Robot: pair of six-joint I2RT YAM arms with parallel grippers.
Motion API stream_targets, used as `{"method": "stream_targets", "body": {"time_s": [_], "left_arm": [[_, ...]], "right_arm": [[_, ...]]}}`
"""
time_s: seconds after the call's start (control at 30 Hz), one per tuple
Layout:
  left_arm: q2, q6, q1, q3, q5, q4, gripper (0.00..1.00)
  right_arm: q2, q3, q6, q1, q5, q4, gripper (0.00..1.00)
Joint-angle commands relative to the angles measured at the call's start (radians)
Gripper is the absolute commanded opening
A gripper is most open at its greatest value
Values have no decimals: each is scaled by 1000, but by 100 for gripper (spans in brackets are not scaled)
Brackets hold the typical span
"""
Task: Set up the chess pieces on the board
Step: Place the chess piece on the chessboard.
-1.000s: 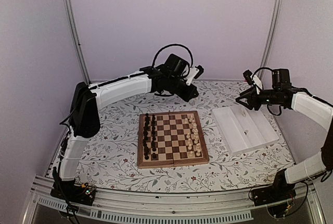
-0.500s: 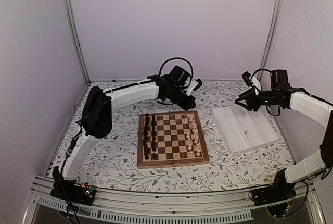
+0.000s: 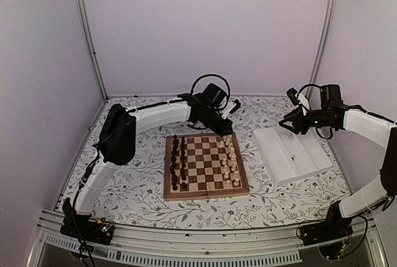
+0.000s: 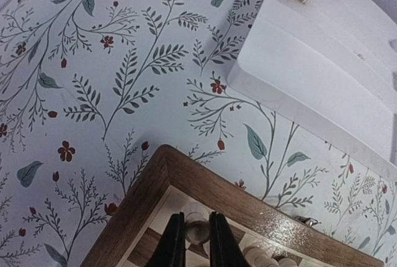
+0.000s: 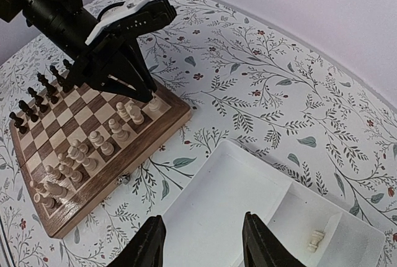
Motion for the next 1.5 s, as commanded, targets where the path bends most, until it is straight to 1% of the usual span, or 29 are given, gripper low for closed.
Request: {"method": "stream_targets", "body": {"time_s": [0.0, 0.2, 0.4, 0.53, 0.67, 0.7, 0.77, 0.87, 1.03, 1.17, 1.27, 1.47], "left_arm": [[2, -1, 12, -21, 1, -6, 5], [3, -5, 12, -28, -10, -6, 6], [8, -7, 11, -25, -22, -5, 11], [13, -10, 13, -21, -17, -5, 12], [11, -12, 13, -17, -16, -5, 18], [9, -14, 13, -17, -18, -4, 20], [4, -19, 13, -16, -30, -4, 29], [-9, -25, 15, -17, -39, -1, 33], [-43, -30, 21, -20, -46, -1, 34], [-96, -24, 25, -37, -70, -4, 36], [-134, -18, 36, -62, -51, 1, 37], [-67, -78, 69, 42, 27, -117, 36]], "right_arm": [[14, 19, -12, 2, -4, -18, 45], [14, 21, -11, 2, -4, -20, 45], [13, 21, -13, 3, -7, -20, 45], [13, 21, -13, 2, -7, -22, 45], [14, 22, -11, 3, -8, -21, 45], [14, 22, -11, 3, -8, -23, 45], [14, 22, -9, 1, -10, -23, 45], [13, 24, -6, 2, -9, -23, 45], [9, 29, 2, 2, -9, -23, 45], [-7, 24, 11, 0, 29, -23, 45], [-20, 22, 11, 1, 27, -20, 45], [-11, 22, 19, 0, 25, -20, 45]]}}
